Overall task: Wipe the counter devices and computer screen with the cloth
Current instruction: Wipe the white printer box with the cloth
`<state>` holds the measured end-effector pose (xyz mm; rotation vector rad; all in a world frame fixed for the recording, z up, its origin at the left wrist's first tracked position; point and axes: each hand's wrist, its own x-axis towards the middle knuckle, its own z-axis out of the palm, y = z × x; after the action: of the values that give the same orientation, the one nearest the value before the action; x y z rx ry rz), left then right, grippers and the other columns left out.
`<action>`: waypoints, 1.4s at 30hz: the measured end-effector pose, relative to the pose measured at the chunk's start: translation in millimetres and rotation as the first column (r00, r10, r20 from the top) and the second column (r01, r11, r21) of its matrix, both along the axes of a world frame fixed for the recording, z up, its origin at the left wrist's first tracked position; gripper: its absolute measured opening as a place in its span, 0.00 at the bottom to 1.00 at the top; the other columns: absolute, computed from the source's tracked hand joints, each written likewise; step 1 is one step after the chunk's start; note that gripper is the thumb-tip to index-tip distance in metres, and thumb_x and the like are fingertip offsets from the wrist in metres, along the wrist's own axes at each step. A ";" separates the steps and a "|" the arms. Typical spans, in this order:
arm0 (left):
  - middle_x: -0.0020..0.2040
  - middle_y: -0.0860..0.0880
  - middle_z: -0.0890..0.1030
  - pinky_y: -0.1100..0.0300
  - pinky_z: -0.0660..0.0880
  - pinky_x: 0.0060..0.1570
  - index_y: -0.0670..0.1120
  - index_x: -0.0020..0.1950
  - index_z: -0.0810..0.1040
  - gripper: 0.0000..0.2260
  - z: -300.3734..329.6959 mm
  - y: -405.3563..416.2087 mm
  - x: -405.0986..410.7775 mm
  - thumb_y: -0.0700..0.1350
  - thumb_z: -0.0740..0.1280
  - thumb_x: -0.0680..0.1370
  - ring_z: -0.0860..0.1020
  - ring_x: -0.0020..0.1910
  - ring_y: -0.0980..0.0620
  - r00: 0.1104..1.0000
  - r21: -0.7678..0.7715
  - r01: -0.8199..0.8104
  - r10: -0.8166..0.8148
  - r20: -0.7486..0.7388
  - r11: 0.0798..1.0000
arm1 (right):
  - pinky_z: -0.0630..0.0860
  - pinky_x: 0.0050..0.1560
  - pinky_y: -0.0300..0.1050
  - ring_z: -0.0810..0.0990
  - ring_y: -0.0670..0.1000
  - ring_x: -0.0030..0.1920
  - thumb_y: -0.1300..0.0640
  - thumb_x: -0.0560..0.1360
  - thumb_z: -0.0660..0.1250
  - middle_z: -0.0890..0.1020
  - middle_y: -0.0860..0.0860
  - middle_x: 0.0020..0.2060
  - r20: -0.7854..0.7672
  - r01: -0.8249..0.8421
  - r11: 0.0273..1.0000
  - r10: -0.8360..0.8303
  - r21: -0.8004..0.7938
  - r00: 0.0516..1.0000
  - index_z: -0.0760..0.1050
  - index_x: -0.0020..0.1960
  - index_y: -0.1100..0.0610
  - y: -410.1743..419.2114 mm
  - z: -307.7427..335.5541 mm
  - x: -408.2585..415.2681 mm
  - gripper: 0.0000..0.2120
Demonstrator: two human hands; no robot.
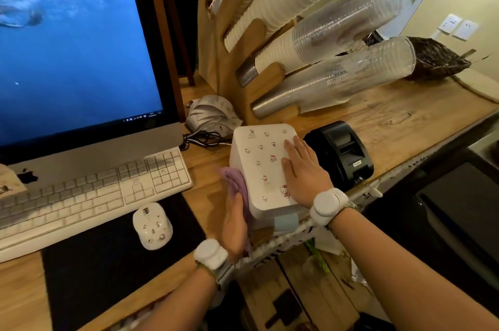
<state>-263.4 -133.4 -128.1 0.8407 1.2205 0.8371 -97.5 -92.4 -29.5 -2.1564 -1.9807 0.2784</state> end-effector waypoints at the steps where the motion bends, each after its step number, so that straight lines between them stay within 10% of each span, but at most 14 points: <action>1: 0.78 0.47 0.62 0.45 0.59 0.75 0.49 0.78 0.60 0.45 8.1 6.6 0.2 0.77 0.51 0.70 0.61 0.77 0.47 1.000 0.054 -0.008 0.009 -0.021 0.999 | 0.68 0.70 0.54 0.45 0.48 0.79 0.44 0.83 0.46 0.48 0.45 0.80 -0.004 0.000 1.000 0.000 0.003 1.000 0.49 0.79 0.48 0.0 0.4 0.0 0.26; 14: 0.77 0.42 0.62 0.54 0.60 0.72 0.41 0.77 0.60 0.26 44.1 80.3 -3.1 0.55 0.46 0.84 0.62 0.76 0.44 0.989 0.117 -0.026 0.043 -0.145 0.993 | 0.70 0.69 0.52 0.45 0.47 0.79 0.43 0.82 0.46 0.48 0.44 0.79 -0.010 0.014 1.000 -0.013 0.016 1.000 0.49 0.79 0.46 0.9 -2.2 0.9 0.26; 27: 0.77 0.49 0.62 0.50 0.57 0.76 0.49 0.77 0.61 0.51 60.2 -17.1 -5.3 0.81 0.53 0.62 0.60 0.77 0.51 1.000 0.139 -0.009 0.011 -0.018 0.990 | 0.51 0.77 0.49 0.46 0.50 0.79 0.43 0.82 0.48 0.52 0.46 0.79 -0.052 0.047 0.999 -0.046 0.021 0.998 0.56 0.78 0.46 -1.8 -1.5 0.5 0.25; 31: 0.71 0.55 0.69 0.65 0.62 0.68 0.61 0.65 0.68 0.18 111.5 -7.5 -9.9 0.62 0.49 0.79 0.65 0.69 0.63 0.996 0.376 0.041 -0.008 -0.088 0.926 | 0.57 0.75 0.50 0.62 0.51 0.74 0.47 0.81 0.56 0.70 0.48 0.71 -0.201 0.096 0.947 -0.034 0.306 0.979 0.74 0.66 0.48 -14.5 13.6 -15.1 0.17; 34: 0.51 0.61 0.78 0.69 0.72 0.51 0.61 0.58 0.71 0.11 136.9 13.0 -3.8 0.52 0.51 0.84 0.77 0.47 0.70 0.995 0.400 0.020 -0.058 0.084 0.916 | 0.76 0.55 0.45 0.78 0.44 0.52 0.46 0.81 0.56 0.81 0.42 0.51 -0.462 0.089 0.945 0.071 0.314 0.884 0.77 0.58 0.45 -27.5 42.4 -42.7 0.13; 37: 0.59 0.51 0.80 0.67 0.78 0.53 0.50 0.70 0.70 0.16 148.8 27.1 -1.5 0.45 0.52 0.84 0.81 0.53 0.64 0.978 0.443 0.026 -0.113 0.173 0.896 | 0.79 0.54 0.54 0.81 0.48 0.50 0.46 0.83 0.51 0.80 0.43 0.49 -0.673 0.001 0.998 0.040 0.060 0.739 0.74 0.58 0.41 -30.6 60.7 -60.9 0.13; 42: 0.52 0.49 0.83 0.56 0.82 0.46 0.56 0.58 0.77 0.14 153.5 40.1 -12.4 0.39 0.58 0.82 0.83 0.51 0.47 0.972 0.506 0.136 -0.214 0.100 0.852 | 0.82 0.47 0.58 0.84 0.59 0.48 0.39 0.81 0.54 0.83 0.58 0.51 -0.939 0.000 0.950 -0.308 -0.312 0.155 0.76 0.60 0.53 -30.9 74.4 -69.5 0.23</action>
<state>-275.7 -93.2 25.4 1.2601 0.7801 1.0644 -167.0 -123.3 44.9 -1.4186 -0.8803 1.5212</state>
